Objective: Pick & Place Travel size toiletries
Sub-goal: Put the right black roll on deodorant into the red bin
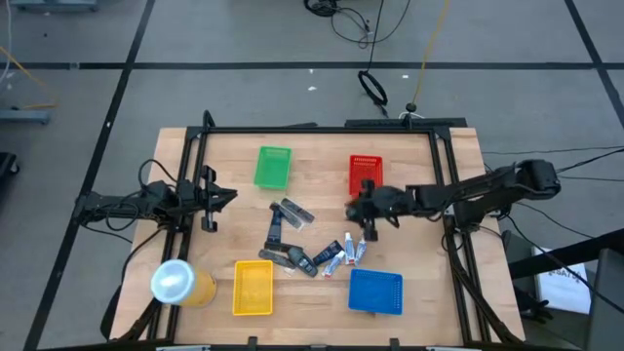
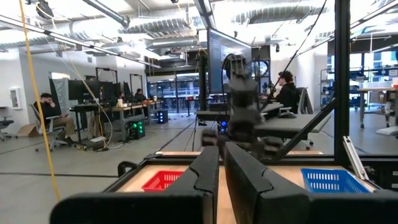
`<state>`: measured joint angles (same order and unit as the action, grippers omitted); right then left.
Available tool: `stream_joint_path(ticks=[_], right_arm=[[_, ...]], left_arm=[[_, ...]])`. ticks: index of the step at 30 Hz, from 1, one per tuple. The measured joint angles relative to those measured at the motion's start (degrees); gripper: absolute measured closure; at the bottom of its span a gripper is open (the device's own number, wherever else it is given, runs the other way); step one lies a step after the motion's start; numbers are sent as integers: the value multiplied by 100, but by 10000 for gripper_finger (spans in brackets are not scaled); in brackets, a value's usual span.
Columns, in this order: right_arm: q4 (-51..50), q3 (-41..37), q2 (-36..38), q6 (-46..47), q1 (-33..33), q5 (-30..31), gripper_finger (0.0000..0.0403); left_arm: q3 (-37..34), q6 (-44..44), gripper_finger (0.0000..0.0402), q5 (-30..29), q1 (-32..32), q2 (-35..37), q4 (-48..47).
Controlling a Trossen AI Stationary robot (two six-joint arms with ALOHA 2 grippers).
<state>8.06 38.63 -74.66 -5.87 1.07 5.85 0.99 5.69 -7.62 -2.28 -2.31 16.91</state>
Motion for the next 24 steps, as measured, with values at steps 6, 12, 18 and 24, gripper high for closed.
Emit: stream_joint_path(ticks=[6,12,18,24], right_arm=[[608,79,29,62,-869,742,214],[1400,-228,-289,1006,-1734,1468,224],[2005,-567,-512,1884,-2120,1499,211],[2058,-701,-608,2299,-2136,1493,211]], left_arm=[[0,0,371,1,-4,0,2],[0,-1,371,1,-2,0,5],[0,-22,371,3,-2,0,6],[-1,-22,371,1,0,1,9]])
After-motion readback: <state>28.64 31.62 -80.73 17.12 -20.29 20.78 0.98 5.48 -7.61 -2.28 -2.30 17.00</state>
